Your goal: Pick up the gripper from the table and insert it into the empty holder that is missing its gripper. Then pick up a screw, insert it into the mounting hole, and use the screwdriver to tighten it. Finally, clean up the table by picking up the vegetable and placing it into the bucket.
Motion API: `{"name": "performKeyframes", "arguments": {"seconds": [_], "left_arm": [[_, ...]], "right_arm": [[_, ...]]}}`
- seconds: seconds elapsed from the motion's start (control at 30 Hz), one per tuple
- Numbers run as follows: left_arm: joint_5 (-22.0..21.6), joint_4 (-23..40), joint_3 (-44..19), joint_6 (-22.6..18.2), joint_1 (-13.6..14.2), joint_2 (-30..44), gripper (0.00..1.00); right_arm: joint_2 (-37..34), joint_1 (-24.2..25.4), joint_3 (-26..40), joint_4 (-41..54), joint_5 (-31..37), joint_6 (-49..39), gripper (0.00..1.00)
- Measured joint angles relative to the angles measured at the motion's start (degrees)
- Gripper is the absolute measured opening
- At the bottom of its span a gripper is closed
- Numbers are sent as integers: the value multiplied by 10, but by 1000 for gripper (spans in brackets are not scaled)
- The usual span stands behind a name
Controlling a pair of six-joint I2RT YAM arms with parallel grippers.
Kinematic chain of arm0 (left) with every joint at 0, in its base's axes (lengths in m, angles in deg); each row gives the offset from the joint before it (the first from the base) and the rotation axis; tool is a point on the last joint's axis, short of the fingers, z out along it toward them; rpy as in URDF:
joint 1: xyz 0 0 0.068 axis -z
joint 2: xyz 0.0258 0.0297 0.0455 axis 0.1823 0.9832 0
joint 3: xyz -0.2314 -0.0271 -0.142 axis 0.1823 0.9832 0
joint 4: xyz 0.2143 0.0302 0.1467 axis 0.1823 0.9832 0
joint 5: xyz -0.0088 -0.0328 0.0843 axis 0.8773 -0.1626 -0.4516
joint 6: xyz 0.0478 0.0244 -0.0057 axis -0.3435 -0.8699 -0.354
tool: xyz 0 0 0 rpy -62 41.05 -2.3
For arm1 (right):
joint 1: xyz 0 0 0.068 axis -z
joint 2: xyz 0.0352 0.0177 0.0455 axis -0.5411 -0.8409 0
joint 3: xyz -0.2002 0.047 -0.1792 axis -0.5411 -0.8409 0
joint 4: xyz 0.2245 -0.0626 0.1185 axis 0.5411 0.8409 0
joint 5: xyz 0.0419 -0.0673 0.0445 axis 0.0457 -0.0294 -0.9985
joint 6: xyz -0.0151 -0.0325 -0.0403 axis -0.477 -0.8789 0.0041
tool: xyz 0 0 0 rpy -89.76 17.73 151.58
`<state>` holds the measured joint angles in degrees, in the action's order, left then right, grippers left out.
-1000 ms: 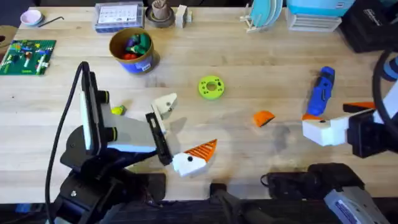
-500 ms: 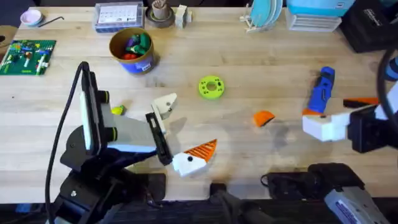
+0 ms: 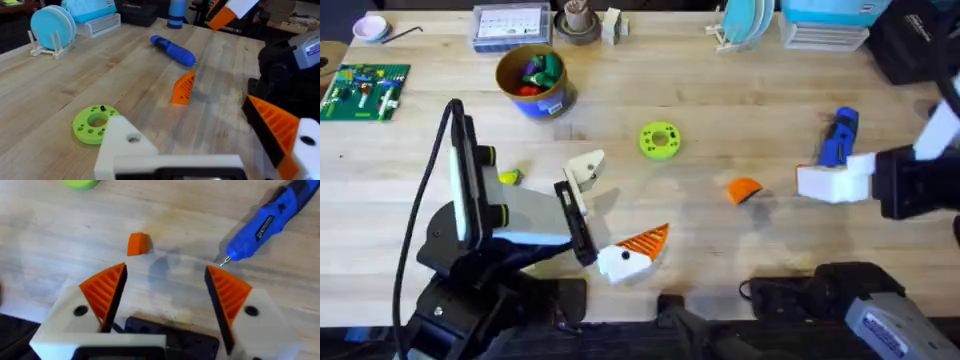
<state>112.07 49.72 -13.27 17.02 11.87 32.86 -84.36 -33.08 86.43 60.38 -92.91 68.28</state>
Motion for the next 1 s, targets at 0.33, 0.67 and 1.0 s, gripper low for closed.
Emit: {"name": "performKeyframes", "arguments": {"seconds": [0.33,0.67,1.0], "left_arm": [[0,0,0,0,0,0,993],[0,0,0,0,0,0,993],[0,0,0,0,0,0,993]], "right_arm": [[-159,-78,78,70,3,20,994],[-243,-177,78,63,38,45,993],[-316,-188,78,61,48,104,994]]}}
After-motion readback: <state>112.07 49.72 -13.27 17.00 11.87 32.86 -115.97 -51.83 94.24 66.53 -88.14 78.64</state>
